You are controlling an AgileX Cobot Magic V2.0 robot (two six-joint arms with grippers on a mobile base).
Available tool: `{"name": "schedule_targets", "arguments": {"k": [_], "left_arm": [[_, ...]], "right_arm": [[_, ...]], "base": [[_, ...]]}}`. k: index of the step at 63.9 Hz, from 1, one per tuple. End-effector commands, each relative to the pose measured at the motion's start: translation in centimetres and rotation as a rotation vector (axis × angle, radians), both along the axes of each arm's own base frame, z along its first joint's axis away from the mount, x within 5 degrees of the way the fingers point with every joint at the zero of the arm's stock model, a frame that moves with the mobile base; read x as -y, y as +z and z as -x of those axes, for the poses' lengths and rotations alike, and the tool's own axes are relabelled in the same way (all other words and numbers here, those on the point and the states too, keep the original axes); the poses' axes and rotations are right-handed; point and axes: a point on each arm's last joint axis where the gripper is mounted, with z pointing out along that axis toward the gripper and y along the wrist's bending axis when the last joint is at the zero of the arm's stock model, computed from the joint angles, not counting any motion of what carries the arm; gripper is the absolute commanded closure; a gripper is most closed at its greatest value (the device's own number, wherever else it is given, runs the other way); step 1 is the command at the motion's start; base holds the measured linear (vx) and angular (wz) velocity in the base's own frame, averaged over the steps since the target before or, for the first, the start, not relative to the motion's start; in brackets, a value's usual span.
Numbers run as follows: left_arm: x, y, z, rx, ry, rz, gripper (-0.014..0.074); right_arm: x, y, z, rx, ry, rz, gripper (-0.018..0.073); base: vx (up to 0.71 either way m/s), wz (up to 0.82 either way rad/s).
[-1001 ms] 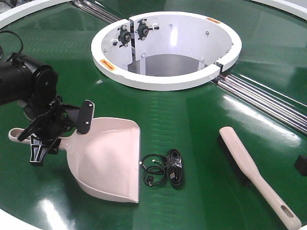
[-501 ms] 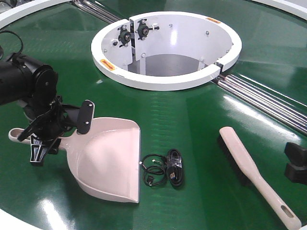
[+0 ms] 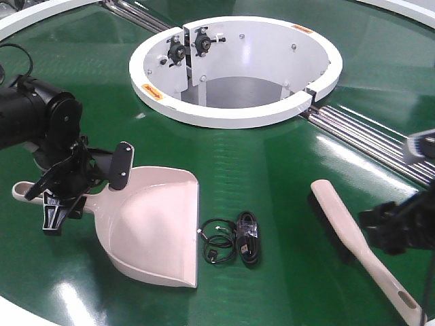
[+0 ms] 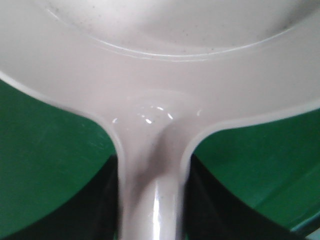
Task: Clean and inspect green conveyor with broom and dustpan
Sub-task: 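Reach the right gripper to the pink brush handle and grasp it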
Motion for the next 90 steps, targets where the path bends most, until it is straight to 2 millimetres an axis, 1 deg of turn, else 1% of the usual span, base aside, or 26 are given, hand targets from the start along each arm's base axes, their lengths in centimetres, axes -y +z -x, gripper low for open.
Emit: {"name": "schedule_targets", "arguments": {"k": [1, 9, 17, 20, 33, 42, 52, 57, 63, 75, 76, 78, 90], "left_arm": [[0.2, 2.4, 0.3, 0.073, 0.003, 0.028, 0.0594], [0.2, 2.4, 0.3, 0.073, 0.003, 0.028, 0.0594], [0.2, 2.4, 0.3, 0.073, 0.003, 0.028, 0.0594], [0.2, 2.4, 0.3, 0.073, 0.003, 0.028, 0.0594], [0.2, 2.4, 0.3, 0.073, 0.003, 0.028, 0.0594], [0.2, 2.4, 0.3, 0.073, 0.003, 0.028, 0.0594], [0.2, 2.4, 0.3, 0.073, 0.003, 0.028, 0.0594], [0.2, 2.4, 0.3, 0.073, 0.003, 0.028, 0.0594], [0.2, 2.4, 0.3, 0.073, 0.003, 0.028, 0.0594], [0.2, 2.4, 0.3, 0.073, 0.003, 0.028, 0.0594], [0.2, 2.4, 0.3, 0.073, 0.003, 0.028, 0.0594], [0.2, 2.4, 0.3, 0.073, 0.003, 0.028, 0.0594], [0.2, 2.4, 0.3, 0.073, 0.003, 0.028, 0.0594]], "right_arm": [[-0.5, 1.2, -2.2, -0.044, -0.013, 0.008, -0.0029], [-0.9, 0.8, -4.3, -0.178, -0.022, 0.041, -0.0029], [-1.1, -0.6, -5.8, -0.318, -0.021, 0.096, -0.0028], [-1.2, -1.6, -6.4, -0.378, -0.017, 0.112, -0.0025], [-1.4, -4.8, -7.9, -0.525, -0.007, 0.16, -0.0011], [-1.5, -6.6, -8.6, -0.595, -0.015, 0.179, -0.0007], [-1.7, -8.3, -9.3, -0.645, -0.022, 0.187, 0.0039], [-1.7, -8.9, -9.5, -0.661, -0.022, 0.19, 0.0102], [-1.8, -9.4, -9.7, -0.674, -0.021, 0.193, 0.0212], [-1.8, -9.7, -9.9, -0.661, -0.019, 0.191, 0.0496], [-1.8, -9.7, -9.9, -0.659, -0.019, 0.191, 0.0508], [-1.8, -9.7, -10.0, -0.651, -0.019, 0.189, 0.057], [-1.9, -9.4, -10.2, -0.619, -0.055, 0.165, 0.0568]], "base": [[0.0, 0.0], [0.0, 0.0], [0.0, 0.0], [0.0, 0.0], [0.0, 0.0], [0.0, 0.0], [0.0, 0.0], [0.0, 0.0], [0.0, 0.0], [0.0, 0.0], [0.0, 0.0], [0.0, 0.0], [0.0, 0.0]]}}
